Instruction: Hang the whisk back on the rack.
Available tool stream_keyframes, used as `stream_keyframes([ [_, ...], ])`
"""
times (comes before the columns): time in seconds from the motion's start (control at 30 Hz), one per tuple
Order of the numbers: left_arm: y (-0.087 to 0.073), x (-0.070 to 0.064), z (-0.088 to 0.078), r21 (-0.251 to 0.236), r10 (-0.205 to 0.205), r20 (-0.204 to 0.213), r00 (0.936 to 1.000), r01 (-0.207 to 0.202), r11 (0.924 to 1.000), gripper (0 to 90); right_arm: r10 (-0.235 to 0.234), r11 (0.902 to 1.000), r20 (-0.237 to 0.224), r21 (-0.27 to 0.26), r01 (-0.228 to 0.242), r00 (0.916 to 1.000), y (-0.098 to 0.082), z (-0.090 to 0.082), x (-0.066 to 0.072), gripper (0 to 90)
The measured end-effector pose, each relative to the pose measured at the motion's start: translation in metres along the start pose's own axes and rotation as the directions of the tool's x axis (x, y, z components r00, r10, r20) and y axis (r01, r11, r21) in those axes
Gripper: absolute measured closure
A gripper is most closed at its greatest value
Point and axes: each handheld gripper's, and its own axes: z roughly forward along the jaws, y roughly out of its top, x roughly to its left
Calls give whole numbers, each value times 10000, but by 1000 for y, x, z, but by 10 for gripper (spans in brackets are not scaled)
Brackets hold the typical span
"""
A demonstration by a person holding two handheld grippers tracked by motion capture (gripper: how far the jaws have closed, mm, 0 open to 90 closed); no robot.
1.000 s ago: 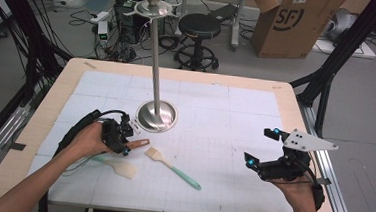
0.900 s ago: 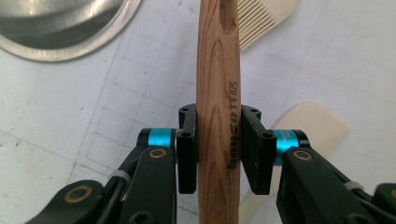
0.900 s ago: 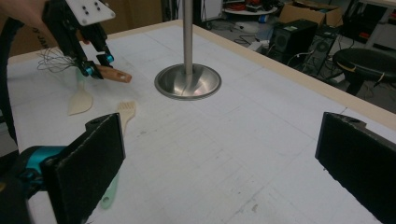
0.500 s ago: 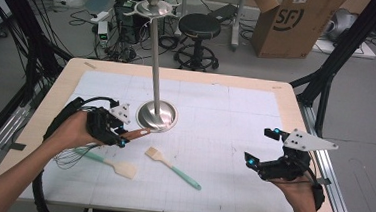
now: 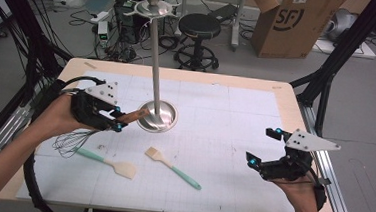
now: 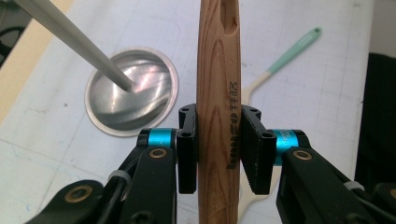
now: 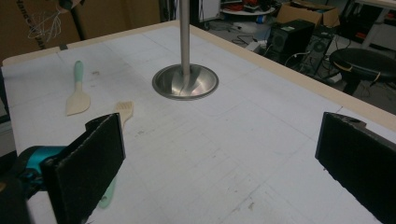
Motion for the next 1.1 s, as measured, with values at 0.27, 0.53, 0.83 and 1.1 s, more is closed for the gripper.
stream_keyframes([
  [0.27,1,11,-29,-1175,-451,-29,9990,445,9921,702,-18,10000,-17,25,18,10000,0,1,-1,0],
  [0.53,5,22,-53,-1937,-714,-141,9973,674,9787,702,-104,9998,-71,177,105,9999,1,4,0,0],
  [0.83,11,34,-74,-2535,-824,-231,9963,739,9645,702,-30,9998,-125,182,32,9999,1,4,-2,0],
  [1.1,16,44,-96,-3170,-972,-455,9942,779,9452,702,28,9999,-375,102,-24,9993,0,2,-3,0],
])
